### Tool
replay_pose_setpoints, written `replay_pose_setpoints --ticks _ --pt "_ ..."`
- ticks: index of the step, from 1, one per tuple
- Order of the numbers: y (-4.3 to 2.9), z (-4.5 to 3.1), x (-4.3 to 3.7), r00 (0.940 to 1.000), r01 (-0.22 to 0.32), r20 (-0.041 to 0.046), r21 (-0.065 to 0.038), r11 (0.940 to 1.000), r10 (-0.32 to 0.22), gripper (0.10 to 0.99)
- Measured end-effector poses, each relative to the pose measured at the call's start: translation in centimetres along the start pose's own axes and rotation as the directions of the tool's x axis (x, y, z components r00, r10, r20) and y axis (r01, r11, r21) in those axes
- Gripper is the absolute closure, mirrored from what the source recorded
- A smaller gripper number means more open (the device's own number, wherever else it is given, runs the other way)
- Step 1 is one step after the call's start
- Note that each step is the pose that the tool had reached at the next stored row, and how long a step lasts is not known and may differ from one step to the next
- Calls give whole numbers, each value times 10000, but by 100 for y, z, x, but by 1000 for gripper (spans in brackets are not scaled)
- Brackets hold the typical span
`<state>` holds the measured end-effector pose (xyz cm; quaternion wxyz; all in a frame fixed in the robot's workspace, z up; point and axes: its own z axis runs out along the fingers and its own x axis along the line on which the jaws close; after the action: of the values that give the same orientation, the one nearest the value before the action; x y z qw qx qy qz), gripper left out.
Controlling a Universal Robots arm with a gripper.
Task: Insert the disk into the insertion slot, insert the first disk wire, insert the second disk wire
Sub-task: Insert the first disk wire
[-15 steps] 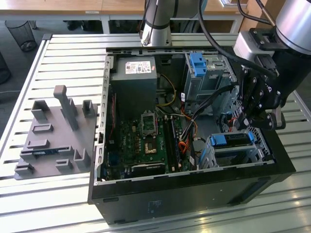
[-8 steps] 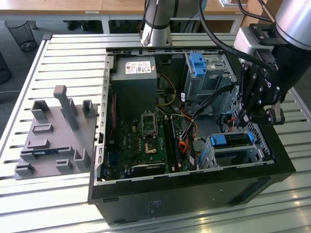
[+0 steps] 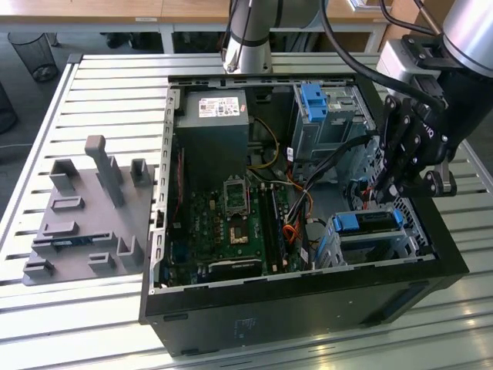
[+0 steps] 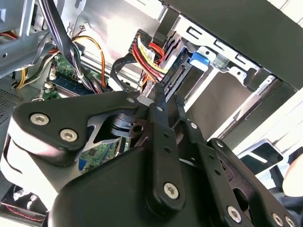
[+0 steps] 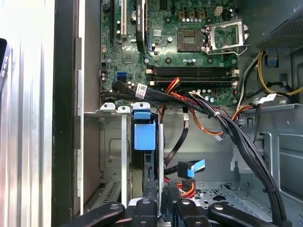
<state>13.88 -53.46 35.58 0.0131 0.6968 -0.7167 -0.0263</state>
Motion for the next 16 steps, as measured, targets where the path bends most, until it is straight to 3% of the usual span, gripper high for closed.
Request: replay_pose_setpoints --ticks 5,16 --pt "-55 -3 -9 10000 -8 26 -73 10000 9 847" --pt "-93 34 -60 9987 -501 55 -80 9987 501 847"
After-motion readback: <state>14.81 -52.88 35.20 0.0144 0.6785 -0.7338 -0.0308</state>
